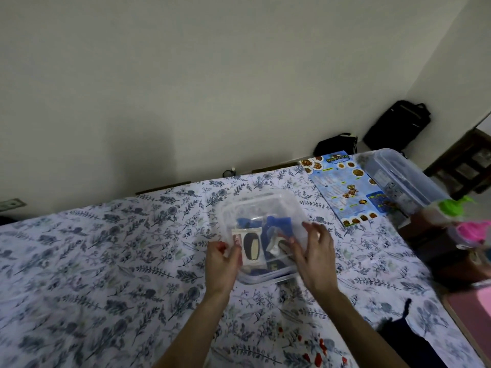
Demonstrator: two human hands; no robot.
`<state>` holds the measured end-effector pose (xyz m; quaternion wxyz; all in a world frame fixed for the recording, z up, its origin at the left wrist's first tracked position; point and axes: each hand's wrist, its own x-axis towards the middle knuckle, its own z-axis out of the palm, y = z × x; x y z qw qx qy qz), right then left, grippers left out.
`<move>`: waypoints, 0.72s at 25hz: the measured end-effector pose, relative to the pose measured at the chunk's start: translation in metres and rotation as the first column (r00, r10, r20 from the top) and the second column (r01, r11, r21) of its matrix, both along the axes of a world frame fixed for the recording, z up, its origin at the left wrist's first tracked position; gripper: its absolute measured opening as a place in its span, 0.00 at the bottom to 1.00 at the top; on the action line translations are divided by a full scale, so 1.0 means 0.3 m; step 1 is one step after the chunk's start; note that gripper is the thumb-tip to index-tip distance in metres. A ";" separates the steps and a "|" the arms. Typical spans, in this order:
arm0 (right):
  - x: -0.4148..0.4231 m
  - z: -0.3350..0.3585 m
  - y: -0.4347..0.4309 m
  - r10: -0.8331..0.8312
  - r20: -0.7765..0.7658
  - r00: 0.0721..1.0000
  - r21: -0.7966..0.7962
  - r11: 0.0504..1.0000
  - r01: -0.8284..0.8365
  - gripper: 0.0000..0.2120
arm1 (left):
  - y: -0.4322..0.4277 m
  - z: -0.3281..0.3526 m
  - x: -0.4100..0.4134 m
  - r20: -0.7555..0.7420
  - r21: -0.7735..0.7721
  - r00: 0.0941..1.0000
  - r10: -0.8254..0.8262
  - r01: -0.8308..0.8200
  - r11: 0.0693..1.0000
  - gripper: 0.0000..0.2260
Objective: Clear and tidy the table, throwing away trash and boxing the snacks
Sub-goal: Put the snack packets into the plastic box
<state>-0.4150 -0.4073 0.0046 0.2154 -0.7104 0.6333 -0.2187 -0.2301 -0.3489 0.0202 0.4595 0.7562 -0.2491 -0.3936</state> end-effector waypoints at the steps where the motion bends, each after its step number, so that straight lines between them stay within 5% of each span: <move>1: -0.009 -0.006 -0.024 0.010 0.015 1.000 0.048 0.999 -0.011 0.32 | 0.005 -0.014 0.004 0.037 0.006 0.999 -0.032 0.032 0.999 0.10; 6: -0.022 -0.034 -0.039 0.092 -0.009 0.996 0.168 0.982 -0.089 0.37 | 0.015 -0.049 0.019 0.245 0.125 0.926 -0.288 0.265 0.956 0.27; 11: 0.000 -0.055 -0.008 0.066 -0.096 0.993 0.085 0.995 -0.058 0.34 | -0.034 -0.007 0.047 0.402 0.311 0.744 -0.533 0.437 0.844 0.29; 16: -0.011 -0.107 -0.006 0.124 -0.205 0.971 0.145 0.985 -0.096 0.41 | -0.045 -0.056 0.048 0.542 0.346 0.562 -0.624 0.527 0.776 0.36; 18: -0.020 -0.112 -0.020 0.156 -0.261 0.953 0.097 0.986 -0.135 0.40 | -0.035 -0.097 0.036 0.587 0.337 0.572 -0.572 0.470 0.816 0.39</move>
